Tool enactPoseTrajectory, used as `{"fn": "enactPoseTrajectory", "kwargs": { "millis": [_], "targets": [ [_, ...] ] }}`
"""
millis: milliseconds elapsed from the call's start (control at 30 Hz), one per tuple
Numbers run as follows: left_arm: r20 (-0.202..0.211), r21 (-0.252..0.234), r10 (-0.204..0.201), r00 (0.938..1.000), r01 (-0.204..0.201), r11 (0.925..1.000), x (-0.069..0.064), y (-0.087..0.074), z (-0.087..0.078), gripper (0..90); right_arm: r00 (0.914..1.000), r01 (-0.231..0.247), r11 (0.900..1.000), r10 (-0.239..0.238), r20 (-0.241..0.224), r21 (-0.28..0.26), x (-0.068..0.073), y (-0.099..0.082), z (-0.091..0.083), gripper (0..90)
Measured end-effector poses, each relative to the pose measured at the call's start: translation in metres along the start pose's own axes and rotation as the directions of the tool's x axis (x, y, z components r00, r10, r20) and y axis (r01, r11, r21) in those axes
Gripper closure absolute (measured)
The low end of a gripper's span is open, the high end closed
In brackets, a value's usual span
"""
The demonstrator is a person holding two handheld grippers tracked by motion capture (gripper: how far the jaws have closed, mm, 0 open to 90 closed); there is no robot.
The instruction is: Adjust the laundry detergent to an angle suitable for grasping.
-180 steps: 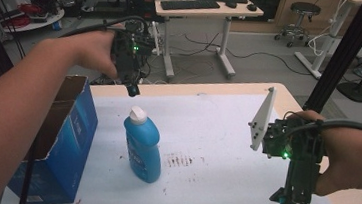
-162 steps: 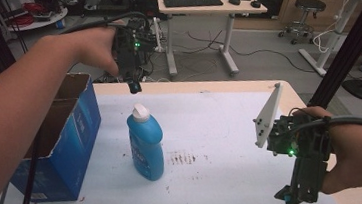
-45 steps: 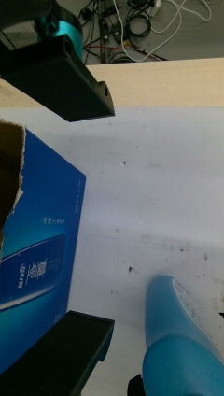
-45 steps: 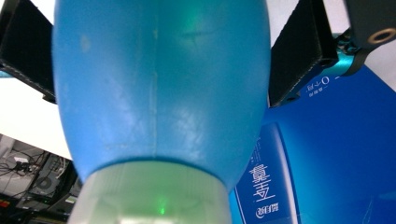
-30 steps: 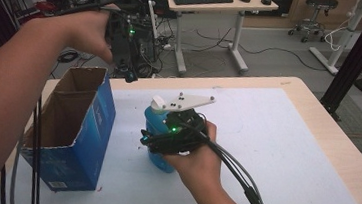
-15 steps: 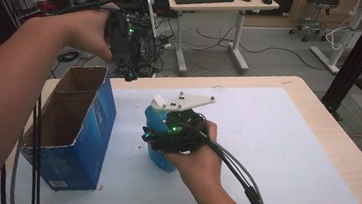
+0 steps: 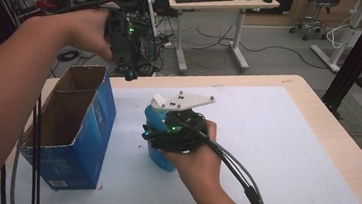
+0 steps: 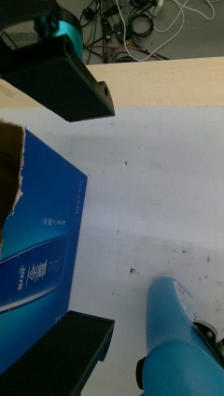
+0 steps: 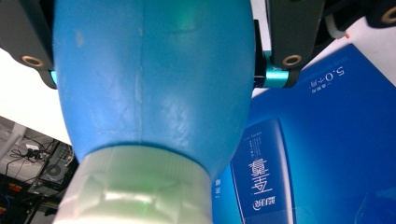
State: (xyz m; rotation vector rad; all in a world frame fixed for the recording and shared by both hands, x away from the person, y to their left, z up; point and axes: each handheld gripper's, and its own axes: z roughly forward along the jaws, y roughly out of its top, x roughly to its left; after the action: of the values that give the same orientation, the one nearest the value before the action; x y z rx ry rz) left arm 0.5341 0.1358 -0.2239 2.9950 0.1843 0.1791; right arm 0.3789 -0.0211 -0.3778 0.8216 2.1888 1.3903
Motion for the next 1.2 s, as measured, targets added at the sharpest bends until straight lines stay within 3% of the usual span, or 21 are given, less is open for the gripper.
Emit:
{"fn": "enactPoseTrajectory", "kwargs": {
  "millis": [500, 767, 933, 1200],
  "targets": [
    [0.003, 0.007, 0.005, 1.0, -0.005, 1.0, 0.0, 0.0, 0.001, 1.7, 0.9997, -0.006, 1.0, 0.006, 0.024, -0.002, 0.002, 0.0, 0.0, 43.9],
    [0.001, 0.006, -0.002, 1.0, 0.002, 1.0, -0.001, -0.002, 0.0, 1.7, 1.0, 0.005, 1.0, -0.005, -0.001, 0.008, 0.0, 0.001, -0.002, 44.4],
    [0.002, -0.002, -0.002, 1.0, 0.002, 1.0, -0.001, -0.001, 0.0, 1.7, 0.9998, 0.009, 0.9999, -0.009, -0.018, -0.012, -0.003, 0.004, -0.009, 44.3],
    [0.0, 0.0, 0.013, 0.9999, -0.013, 0.9999, -0.007, 0.001, -0.005, 1.7, 0.9964, 0.024, 0.9994, -0.026, -0.081, -0.024, -0.017, 0.009, -0.024, 44.1]
  ]
}}
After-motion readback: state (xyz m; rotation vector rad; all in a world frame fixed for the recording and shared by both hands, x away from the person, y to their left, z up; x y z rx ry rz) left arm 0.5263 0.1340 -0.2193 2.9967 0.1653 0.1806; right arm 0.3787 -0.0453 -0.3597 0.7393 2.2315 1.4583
